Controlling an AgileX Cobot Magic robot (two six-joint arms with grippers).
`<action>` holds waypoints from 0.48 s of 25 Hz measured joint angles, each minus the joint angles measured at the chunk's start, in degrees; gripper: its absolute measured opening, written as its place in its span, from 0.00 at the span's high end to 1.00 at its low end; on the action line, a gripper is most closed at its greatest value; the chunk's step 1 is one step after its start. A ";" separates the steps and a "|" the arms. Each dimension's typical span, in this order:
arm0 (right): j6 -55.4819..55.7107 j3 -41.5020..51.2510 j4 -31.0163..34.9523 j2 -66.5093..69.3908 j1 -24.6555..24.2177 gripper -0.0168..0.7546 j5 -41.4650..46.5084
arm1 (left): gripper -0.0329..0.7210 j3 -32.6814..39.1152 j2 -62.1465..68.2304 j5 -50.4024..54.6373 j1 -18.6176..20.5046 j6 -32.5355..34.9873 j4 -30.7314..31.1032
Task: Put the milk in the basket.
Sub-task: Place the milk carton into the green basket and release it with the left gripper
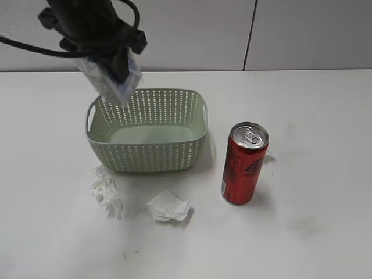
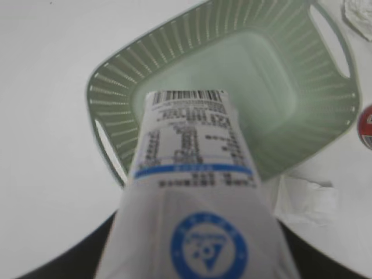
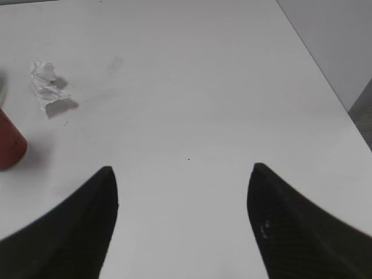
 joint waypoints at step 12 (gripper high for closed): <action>0.00 0.00 0.00 0.00 0.00 0.26 0.00 | 0.52 -1.15 17.20 -4.25 0.24 0.00 2.94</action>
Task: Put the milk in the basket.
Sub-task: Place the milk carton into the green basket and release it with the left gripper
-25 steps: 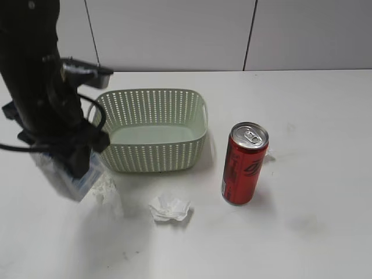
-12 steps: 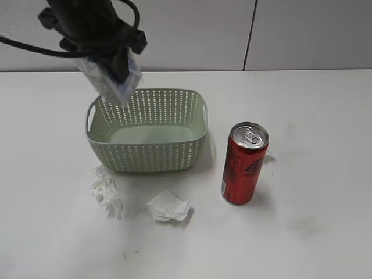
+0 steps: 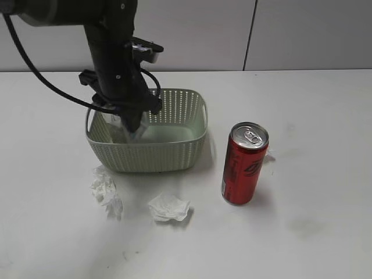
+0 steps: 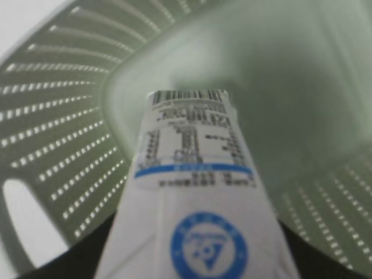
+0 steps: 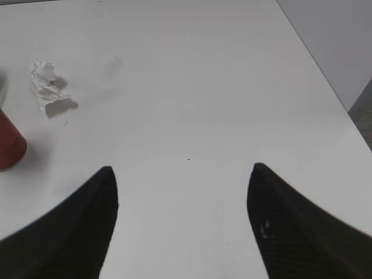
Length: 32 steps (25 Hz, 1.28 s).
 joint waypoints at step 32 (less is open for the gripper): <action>0.00 0.00 0.00 0.00 0.00 0.26 0.00 | 0.09 -15.03 -13.87 3.94 1.10 -1.51 7.35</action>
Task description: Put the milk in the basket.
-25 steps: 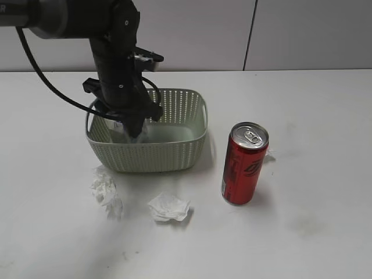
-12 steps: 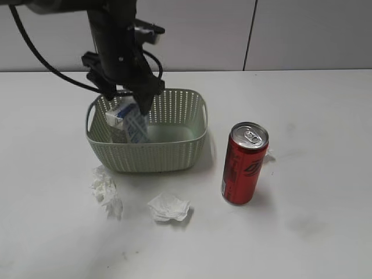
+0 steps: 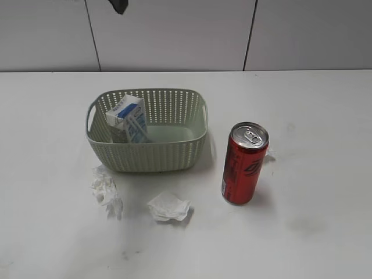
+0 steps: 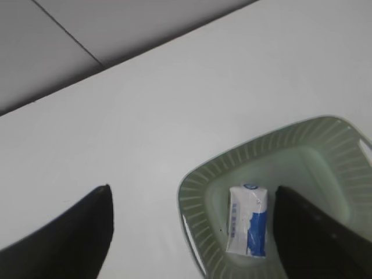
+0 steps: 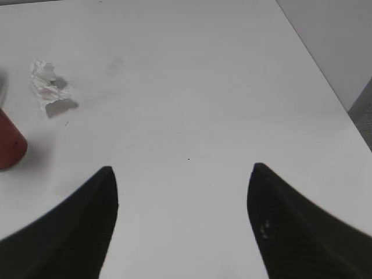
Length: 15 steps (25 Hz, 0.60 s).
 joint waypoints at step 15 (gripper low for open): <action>0.00 0.00 0.00 0.00 0.00 0.26 0.00 | 0.09 39.38 -31.31 0.16 10.54 -3.41 0.44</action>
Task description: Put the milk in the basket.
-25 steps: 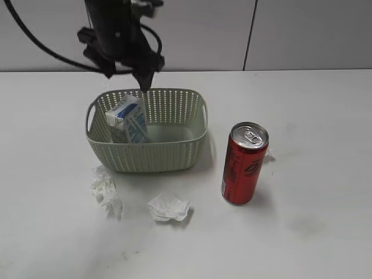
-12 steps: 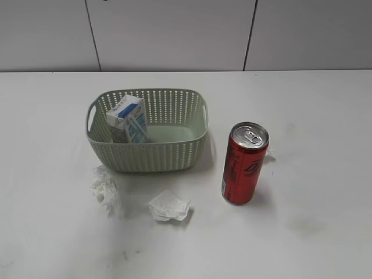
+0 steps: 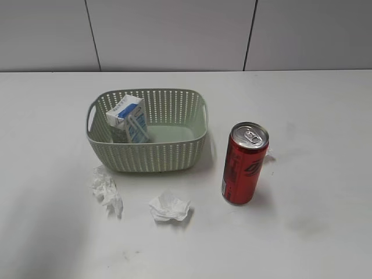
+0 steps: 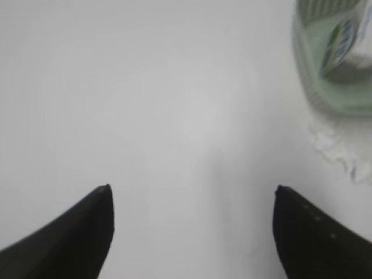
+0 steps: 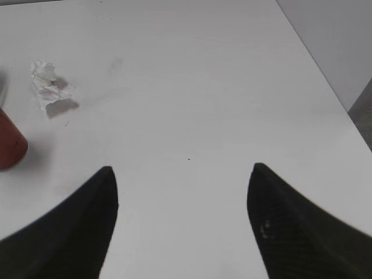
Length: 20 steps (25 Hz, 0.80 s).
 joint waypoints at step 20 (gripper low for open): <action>0.00 0.00 0.00 0.00 0.00 0.26 0.00 | 0.17 39.70 -56.41 0.48 11.40 -0.94 -7.79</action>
